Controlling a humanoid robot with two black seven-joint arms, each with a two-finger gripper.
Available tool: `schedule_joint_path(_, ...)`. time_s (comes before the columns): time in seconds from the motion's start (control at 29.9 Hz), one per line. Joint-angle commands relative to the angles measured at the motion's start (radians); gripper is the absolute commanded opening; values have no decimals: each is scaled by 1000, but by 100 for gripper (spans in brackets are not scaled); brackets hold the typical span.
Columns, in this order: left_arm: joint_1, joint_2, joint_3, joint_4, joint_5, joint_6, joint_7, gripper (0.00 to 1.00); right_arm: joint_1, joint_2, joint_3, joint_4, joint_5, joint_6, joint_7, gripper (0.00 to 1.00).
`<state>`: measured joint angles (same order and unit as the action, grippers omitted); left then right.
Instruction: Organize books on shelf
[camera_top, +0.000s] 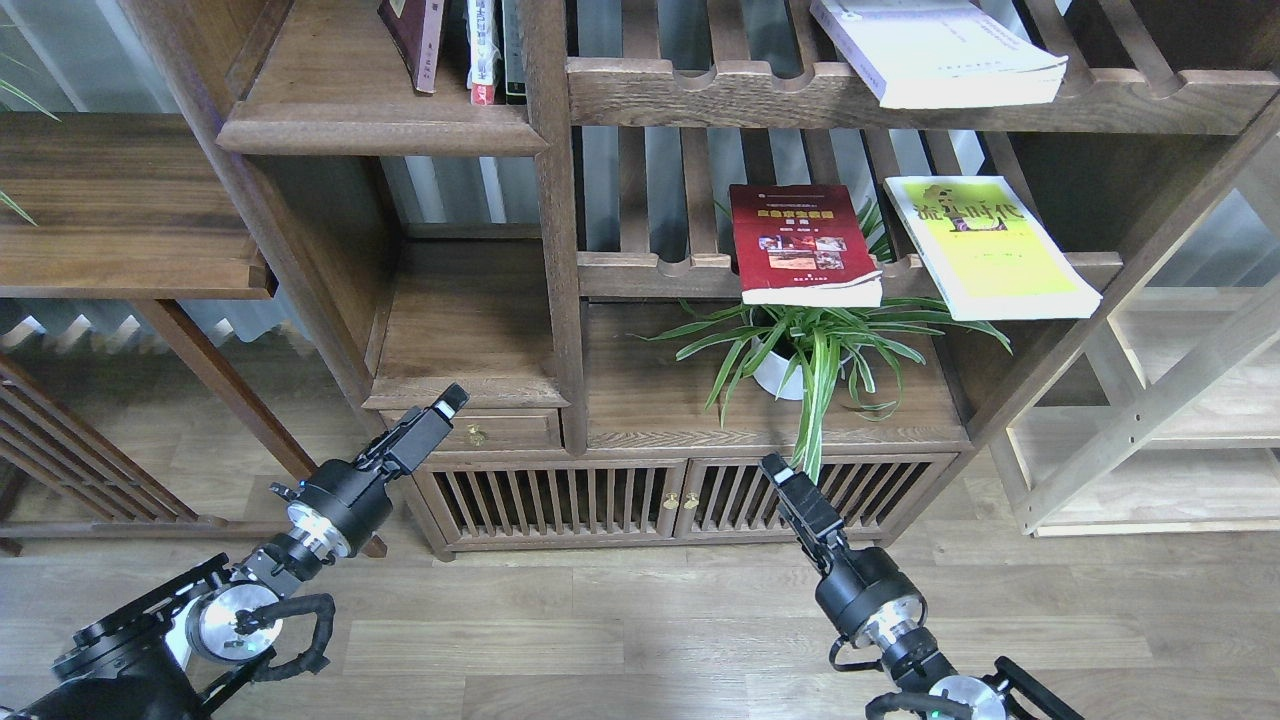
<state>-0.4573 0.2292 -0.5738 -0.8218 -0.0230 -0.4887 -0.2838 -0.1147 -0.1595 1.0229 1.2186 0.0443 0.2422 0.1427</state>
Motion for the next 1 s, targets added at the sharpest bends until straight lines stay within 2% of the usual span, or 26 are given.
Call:
schedule_joint_path(0.0,-6,-2,0,19,0,0,2,100,0,1,0,-1,-1,3,0,100)
schedule_joint_path(0.07,-7,-2,2,26,0,0,12,99,0,3,2,-1,0,3,1,100)
schedule_joint_path(0.17,-7,-13,-1,32,-3,0,-1,99,-2,2,3,-2,0,3,3,100)
schedule_joint_path(0.97,5,-21,-3,32,-71,0,0,100,-5,1,6,-4,0,78,3,100)
